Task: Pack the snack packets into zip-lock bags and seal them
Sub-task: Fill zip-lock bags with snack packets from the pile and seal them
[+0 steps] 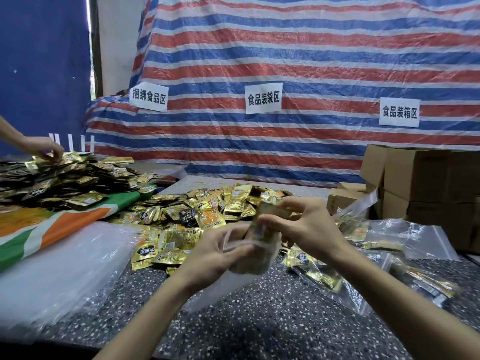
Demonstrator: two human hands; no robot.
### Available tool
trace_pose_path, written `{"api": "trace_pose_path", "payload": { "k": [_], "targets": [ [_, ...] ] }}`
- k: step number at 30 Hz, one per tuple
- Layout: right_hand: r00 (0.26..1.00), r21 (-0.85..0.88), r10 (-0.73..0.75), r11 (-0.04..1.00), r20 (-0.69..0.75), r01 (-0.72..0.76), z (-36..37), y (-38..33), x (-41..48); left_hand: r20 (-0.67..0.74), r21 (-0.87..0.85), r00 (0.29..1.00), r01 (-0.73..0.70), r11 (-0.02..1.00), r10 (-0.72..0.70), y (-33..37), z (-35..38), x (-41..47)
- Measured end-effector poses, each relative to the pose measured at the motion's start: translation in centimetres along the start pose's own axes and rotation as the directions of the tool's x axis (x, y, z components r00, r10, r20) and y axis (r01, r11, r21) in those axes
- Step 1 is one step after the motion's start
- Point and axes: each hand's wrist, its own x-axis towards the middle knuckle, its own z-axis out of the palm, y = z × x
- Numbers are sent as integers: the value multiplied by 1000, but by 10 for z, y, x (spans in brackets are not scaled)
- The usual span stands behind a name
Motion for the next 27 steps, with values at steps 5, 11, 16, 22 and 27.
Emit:
{"api": "trace_pose_path", "payload": {
  "k": [5,11,16,22,27],
  "targets": [
    [995,-36,-97,995,-32,96,-2,-13,12,-111,-99,992,-77,992,66,26,-6,22],
    [986,-335,-36,938,161,89,-20,-11,14,-213,-222,975,-107,969,59,43,-15,41],
    [987,-238,7,971,162,32,-28,1,10,-211,-149,975,-99,984,66,26,-23,42],
    [985,-176,8,984,173,23,-23,1,9,-248,-60,967,-79,995,62,2,-39,39],
    [984,-169,-13,985,178,44,-20,-5,10,-393,-99,916,47,994,-82,-27,-60,34]
  ]
}}
